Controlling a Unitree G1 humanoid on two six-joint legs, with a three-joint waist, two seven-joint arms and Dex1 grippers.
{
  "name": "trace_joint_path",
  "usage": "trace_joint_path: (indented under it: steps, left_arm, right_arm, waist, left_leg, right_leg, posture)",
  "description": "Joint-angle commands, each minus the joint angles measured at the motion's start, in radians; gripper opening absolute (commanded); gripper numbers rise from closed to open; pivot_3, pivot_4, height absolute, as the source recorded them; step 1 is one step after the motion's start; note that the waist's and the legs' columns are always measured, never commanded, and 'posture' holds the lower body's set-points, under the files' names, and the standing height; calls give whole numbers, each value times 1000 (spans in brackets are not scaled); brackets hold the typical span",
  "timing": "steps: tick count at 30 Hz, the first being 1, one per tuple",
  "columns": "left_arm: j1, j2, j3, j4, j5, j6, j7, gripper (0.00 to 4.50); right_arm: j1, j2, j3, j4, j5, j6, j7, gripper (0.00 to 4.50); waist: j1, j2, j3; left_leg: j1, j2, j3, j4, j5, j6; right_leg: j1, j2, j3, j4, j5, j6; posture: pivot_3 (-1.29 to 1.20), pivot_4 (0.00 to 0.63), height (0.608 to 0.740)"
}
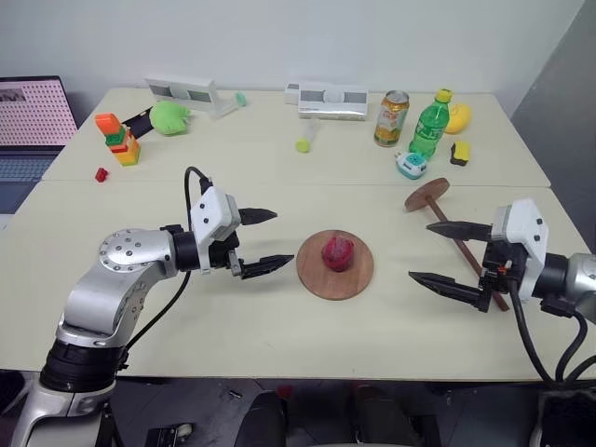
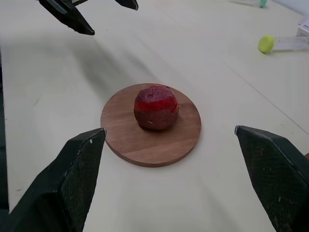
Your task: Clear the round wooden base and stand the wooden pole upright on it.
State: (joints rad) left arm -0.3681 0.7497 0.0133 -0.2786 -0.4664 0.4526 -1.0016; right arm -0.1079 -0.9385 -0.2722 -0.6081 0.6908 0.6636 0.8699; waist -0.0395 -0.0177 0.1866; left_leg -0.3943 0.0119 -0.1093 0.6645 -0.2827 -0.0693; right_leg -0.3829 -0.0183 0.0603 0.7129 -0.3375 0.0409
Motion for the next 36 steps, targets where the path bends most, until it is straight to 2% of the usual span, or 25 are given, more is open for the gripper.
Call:
trace_joint_path:
  steps: [1, 6, 25, 32, 36]
  left_arm:
    - [6, 24, 40, -49, -23, -11, -19, 4427]
    - [-14, 14, 58, -28, -43, 30, 7, 4427]
    - [-155, -16, -23, 46, -23, 44, -38, 4427]
    - [-247, -24, -122, 137, 7, 16, -153, 4427]
    - [-336, -94, -232, 250, 104, -81, -199, 4427]
  right_arm:
    - [-2, 6, -14, -24, 17, -9, -1, 4500]
    - [-2, 10, -11, -32, 20, -5, -5, 4500]
    - [2, 14, -5, -56, 21, -12, 6, 4500]
    - [-13, 7, 0, -63, 30, -11, 8, 4500]
    - [-53, 14, 35, -66, 34, -9, 1, 4500]
  waist:
    - [0, 0, 0]
    - [0, 0, 0]
    - [3, 0, 0]
    - [5, 0, 0]
    - [7, 0, 0]
  left_leg:
    - [0, 0, 0, 0, 0, 0]
    - [0, 0, 0, 0, 0, 0]
    - [0, 0, 0, 0, 0, 0]
    - [0, 0, 0, 0, 0, 0]
    - [0, -1, 0, 1, 0, 0]
  right_leg:
    - [0, 0, 0, 0, 0, 0]
    - [0, 0, 0, 0, 0, 0]
    - [0, 0, 0, 0, 0, 0]
    - [0, 0, 0, 0, 0, 0]
    - [0, 0, 0, 0, 0, 0]
  posture:
    - [0, 150, 740]
    - [0, 150, 740]
    - [0, 150, 740]
    - [0, 150, 740]
    - [0, 150, 740]
